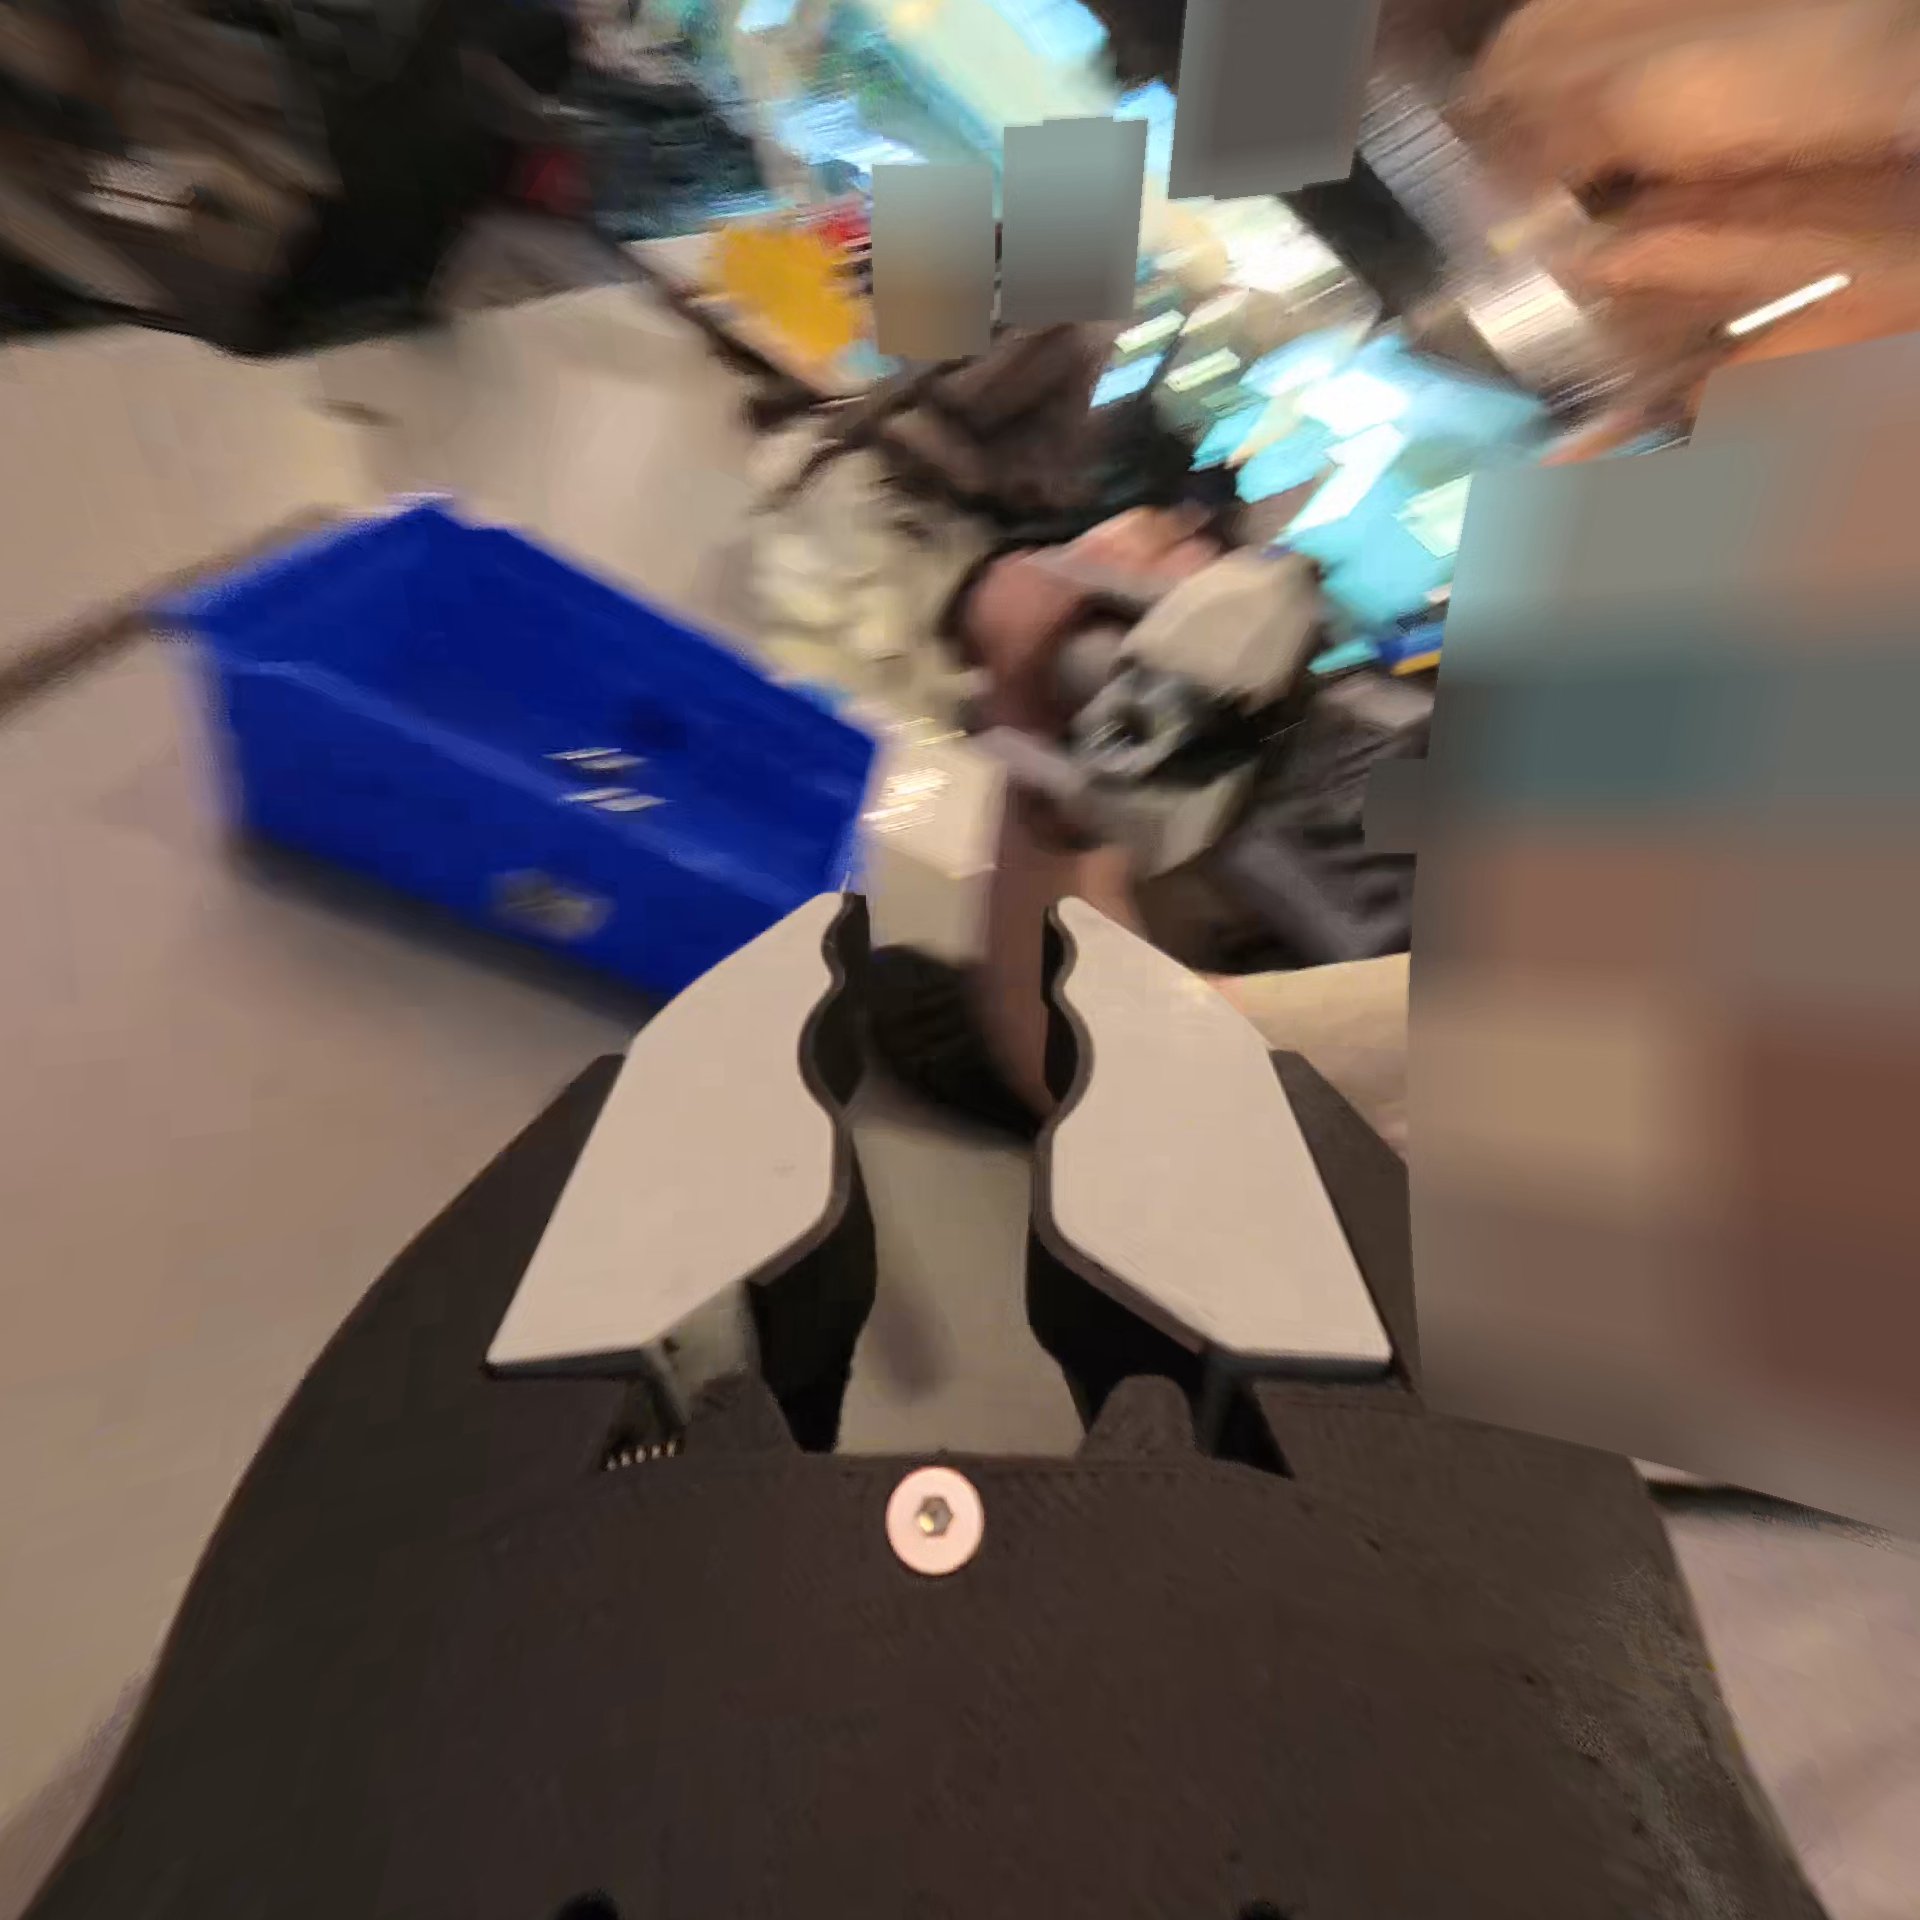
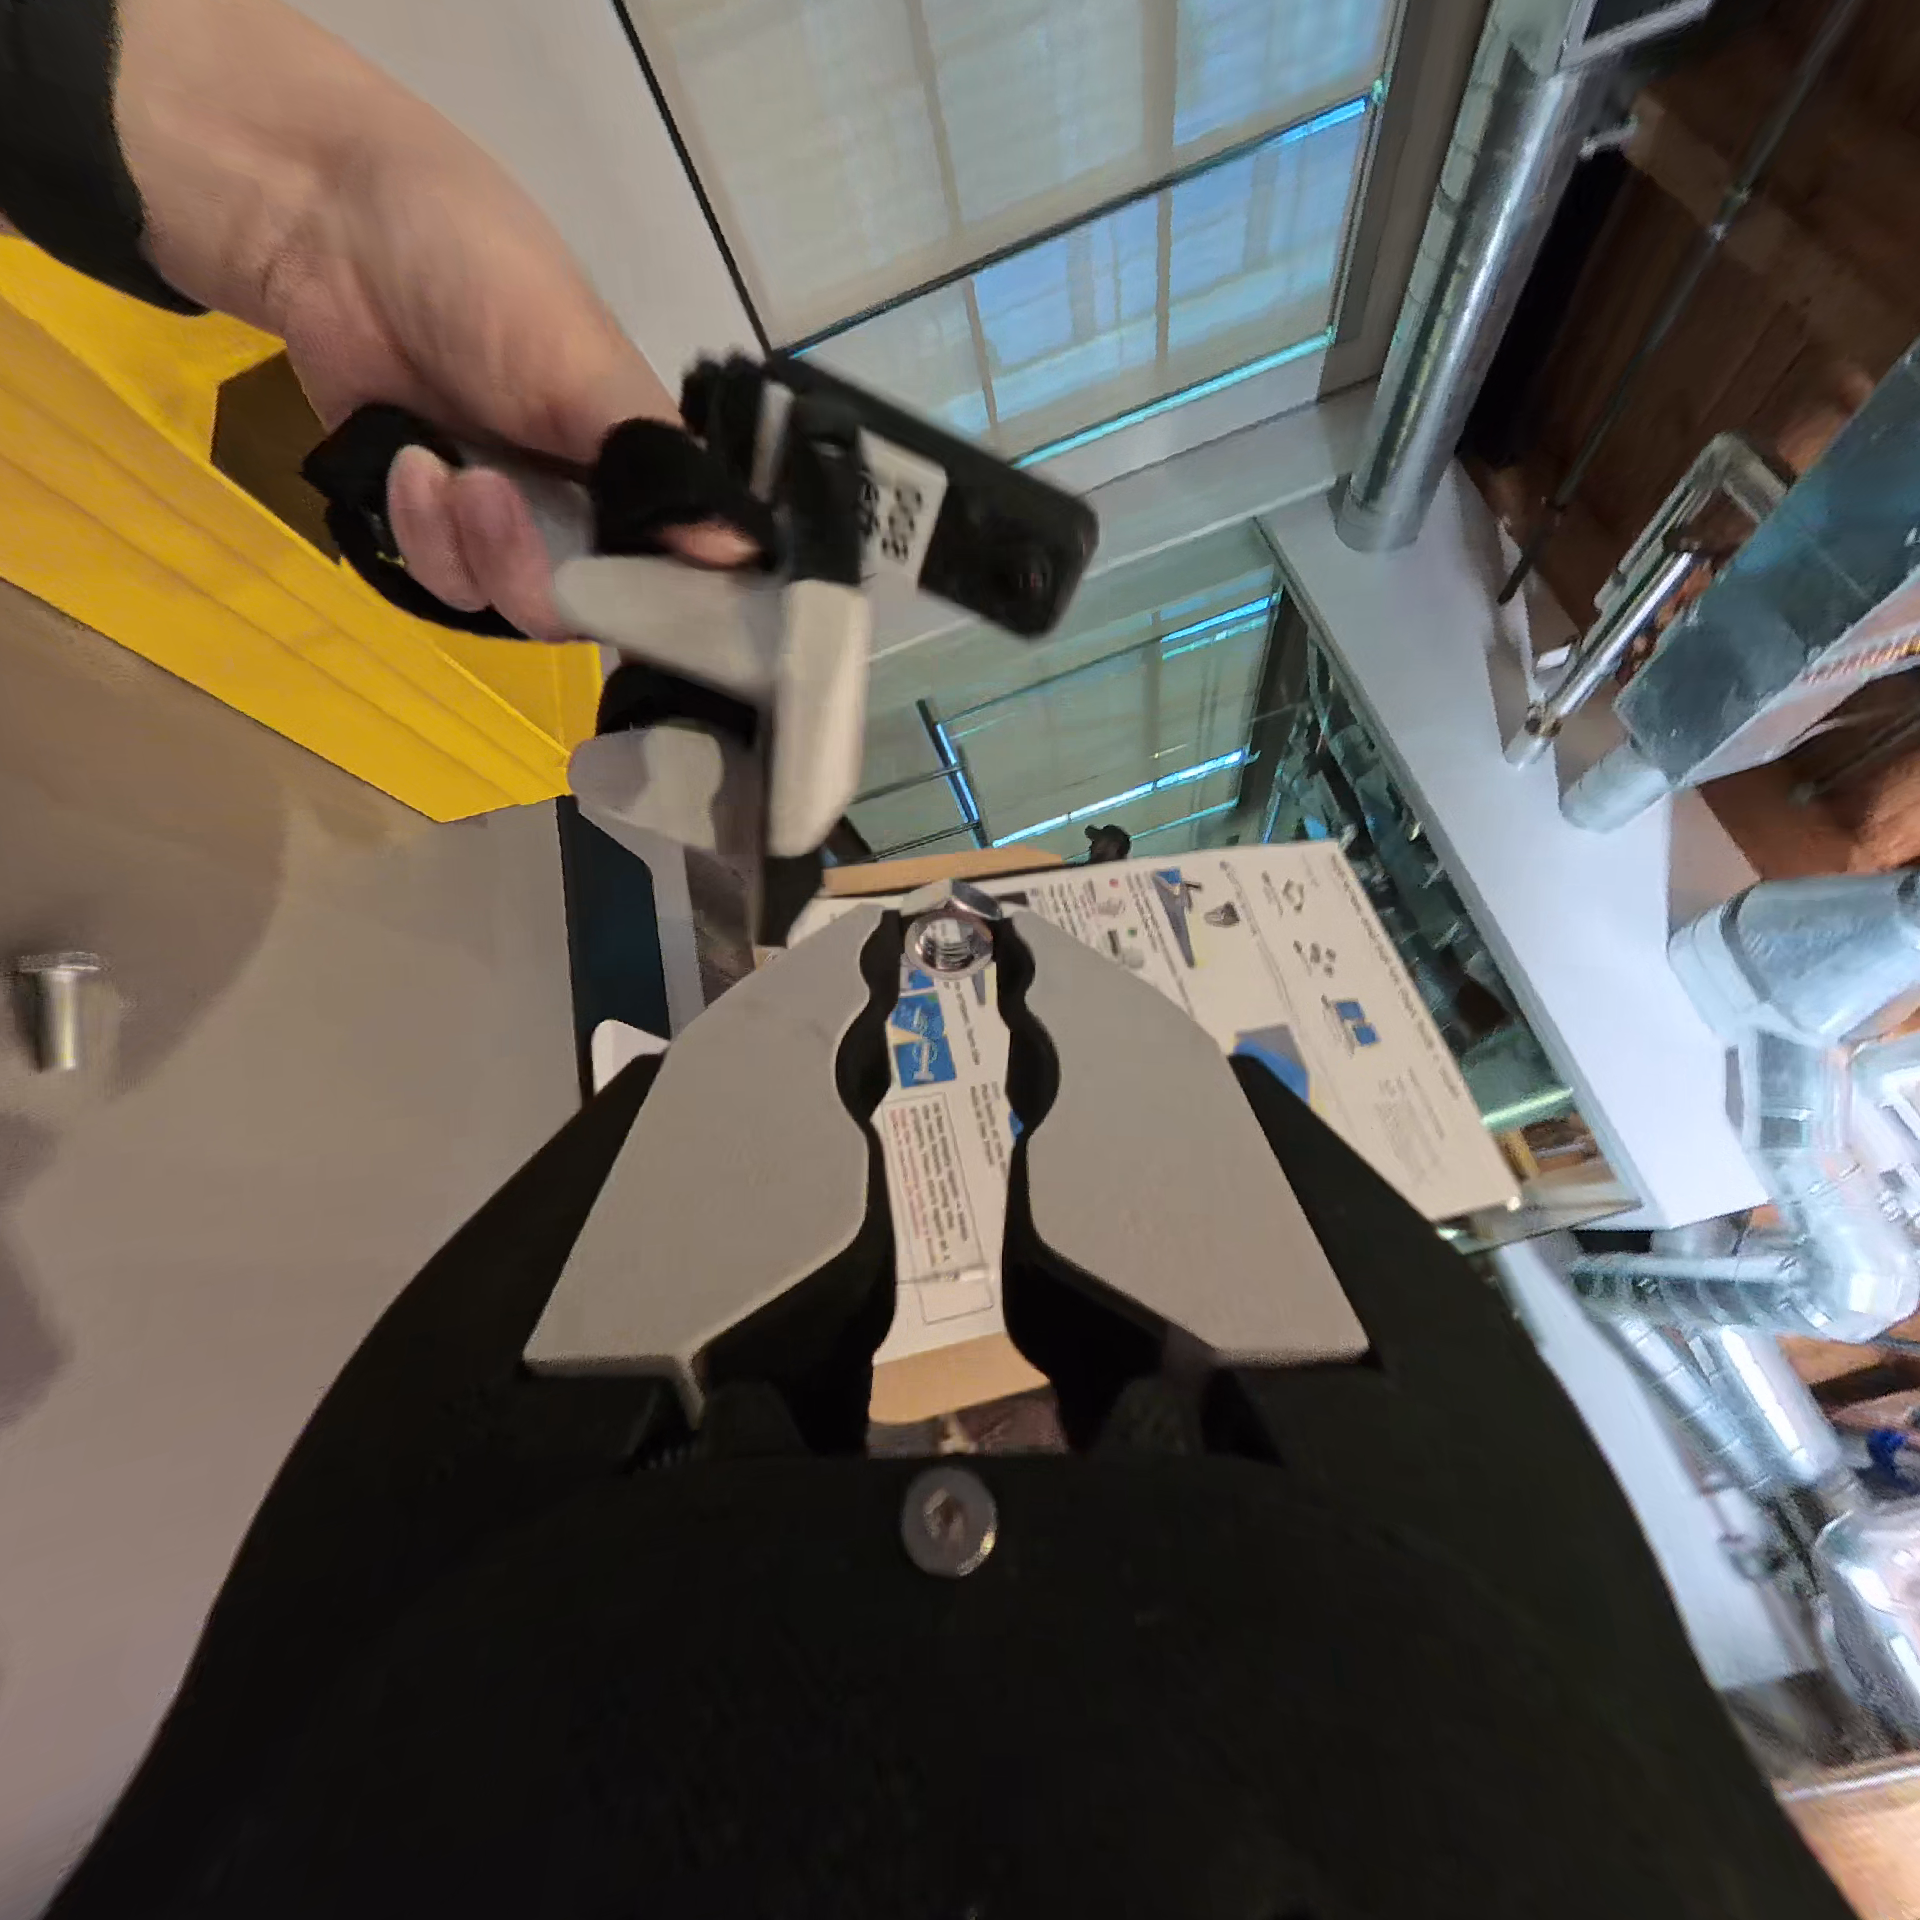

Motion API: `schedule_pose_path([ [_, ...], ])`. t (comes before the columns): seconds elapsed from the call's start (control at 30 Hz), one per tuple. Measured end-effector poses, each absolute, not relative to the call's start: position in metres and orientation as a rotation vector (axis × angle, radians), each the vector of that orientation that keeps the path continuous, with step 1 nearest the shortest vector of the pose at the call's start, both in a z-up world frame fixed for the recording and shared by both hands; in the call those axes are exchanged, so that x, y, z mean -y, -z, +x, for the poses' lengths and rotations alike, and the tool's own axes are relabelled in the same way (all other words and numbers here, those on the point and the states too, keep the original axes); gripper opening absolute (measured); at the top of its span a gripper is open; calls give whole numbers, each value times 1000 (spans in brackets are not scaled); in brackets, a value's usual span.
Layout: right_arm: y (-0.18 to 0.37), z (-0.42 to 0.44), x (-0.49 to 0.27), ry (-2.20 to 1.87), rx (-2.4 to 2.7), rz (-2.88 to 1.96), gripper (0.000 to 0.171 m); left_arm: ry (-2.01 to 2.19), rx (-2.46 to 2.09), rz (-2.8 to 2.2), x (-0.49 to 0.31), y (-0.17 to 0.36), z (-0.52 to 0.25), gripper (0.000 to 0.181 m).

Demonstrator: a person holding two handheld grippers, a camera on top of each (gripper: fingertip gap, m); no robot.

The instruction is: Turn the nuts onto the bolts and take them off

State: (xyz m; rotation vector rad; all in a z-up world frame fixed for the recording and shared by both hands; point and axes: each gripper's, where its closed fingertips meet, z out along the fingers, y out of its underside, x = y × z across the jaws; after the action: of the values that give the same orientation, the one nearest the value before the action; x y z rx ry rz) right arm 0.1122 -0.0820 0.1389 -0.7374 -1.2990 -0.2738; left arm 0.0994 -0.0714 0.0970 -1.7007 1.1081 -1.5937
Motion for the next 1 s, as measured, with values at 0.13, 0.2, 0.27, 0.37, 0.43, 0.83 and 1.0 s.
schedule_pose_path([
  [0.13, -153, 143, 82, 223, 1249, -815, 18, 460, -1258, -1999, 23, -21, 49, 38],
  [0.2, -160, 155, 87, 199, 1228, -829, 18, 182, -1351, -2088, 20, 9, 29, 37],
  [0.27, -166, 166, 92, 194, 1209, -831, 18, 147, -1357, -2168, 15, 30, 31, 37],
  [0.37, -173, 179, 97, 235, 1184, -833, 18, 175, -1447, -2300, 16, 69, 33, 41],
  [0.43, -177, 186, 100, 270, 1171, -834, 18, 81, -1495, -2380, 13, 93, 26, 45],
  [0.83, -187, 192, 117, 277, 1155, -803, 18, 19, -1688, -2570, 26, 156, 20, 40],
  [1.0, -189, 196, 117, 278, 1145, -805, 18, 8, -1700, -2605, 28, 163, 17, 38],
])
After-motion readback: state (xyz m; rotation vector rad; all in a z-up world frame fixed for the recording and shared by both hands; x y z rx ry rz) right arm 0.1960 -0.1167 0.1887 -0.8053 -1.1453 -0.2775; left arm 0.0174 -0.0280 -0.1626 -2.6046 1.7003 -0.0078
